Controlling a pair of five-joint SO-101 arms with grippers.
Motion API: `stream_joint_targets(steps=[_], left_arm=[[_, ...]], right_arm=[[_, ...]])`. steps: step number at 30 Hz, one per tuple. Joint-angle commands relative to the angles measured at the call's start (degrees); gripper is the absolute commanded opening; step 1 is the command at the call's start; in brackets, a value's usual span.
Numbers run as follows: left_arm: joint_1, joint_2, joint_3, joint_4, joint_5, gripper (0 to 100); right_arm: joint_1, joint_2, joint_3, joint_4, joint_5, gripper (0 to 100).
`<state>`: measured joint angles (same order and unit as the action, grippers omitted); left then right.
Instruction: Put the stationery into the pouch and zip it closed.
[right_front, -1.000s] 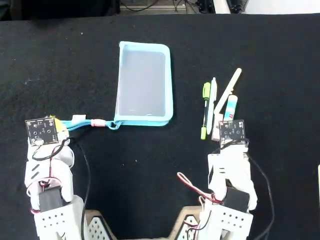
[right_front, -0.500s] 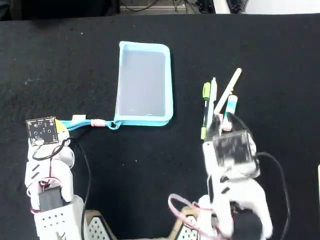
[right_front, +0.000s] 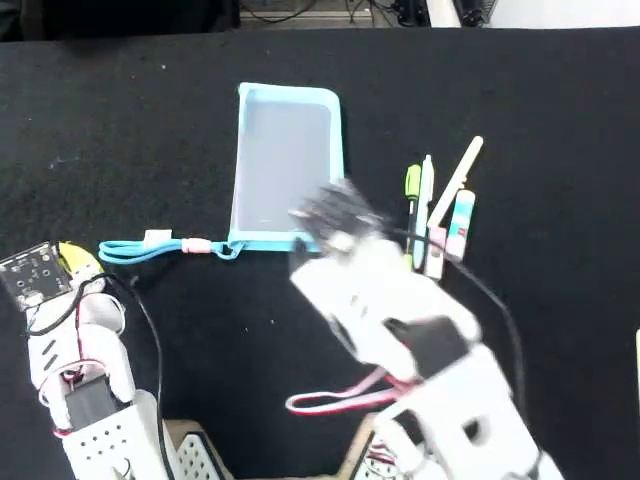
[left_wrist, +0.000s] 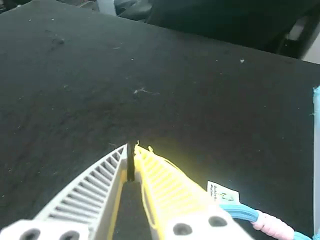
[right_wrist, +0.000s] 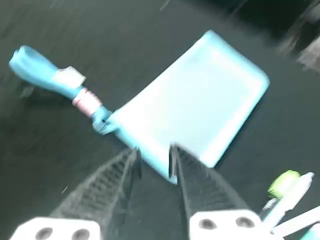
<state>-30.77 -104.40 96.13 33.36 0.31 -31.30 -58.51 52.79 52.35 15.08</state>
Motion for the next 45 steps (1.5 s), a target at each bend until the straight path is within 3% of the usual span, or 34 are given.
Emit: stream_joint_targets(steps=[1, 6, 13, 19, 32, 36, 39, 45], left_arm=[[-0.84, -0.09, 1.19, -0.97, 0.88, 3], [-0.92, -0.09, 1.19, -0.88, 1.14, 3], [-0.92, -0.09, 1.19, -0.79, 1.14, 3], [-0.92, -0.09, 1.19, -0.7, 1.05, 3], [-0.92, -0.09, 1.19, -0.79, 1.05, 3], [-0.92, -0.09, 1.19, -0.79, 1.05, 3], [-0.92, -0.09, 1.19, -0.88, 1.05, 3], [-0.92, -0.09, 1.19, -0.88, 0.97, 3]], right_arm=[[-4.04, 13.14, -3.65, -10.11, -0.7, 8.3], [-7.56, 30.99, -8.22, -14.68, -0.79, 8.5], [-12.4, 52.7, -26.15, -14.51, -3.16, 12.8], [-12.57, 71.69, -43.3, -12.48, 0.88, 17.7], [-14.15, 103.16, -81.45, 7.47, 1.67, 17.9], [-13.8, 109.58, -91.74, 18.02, 6.59, 17.1], [-13.8, 112.13, -98.68, 25.14, 7.38, 2.1], [-7.47, 111.52, -116.7, 38.95, -0.18, 1.0]])
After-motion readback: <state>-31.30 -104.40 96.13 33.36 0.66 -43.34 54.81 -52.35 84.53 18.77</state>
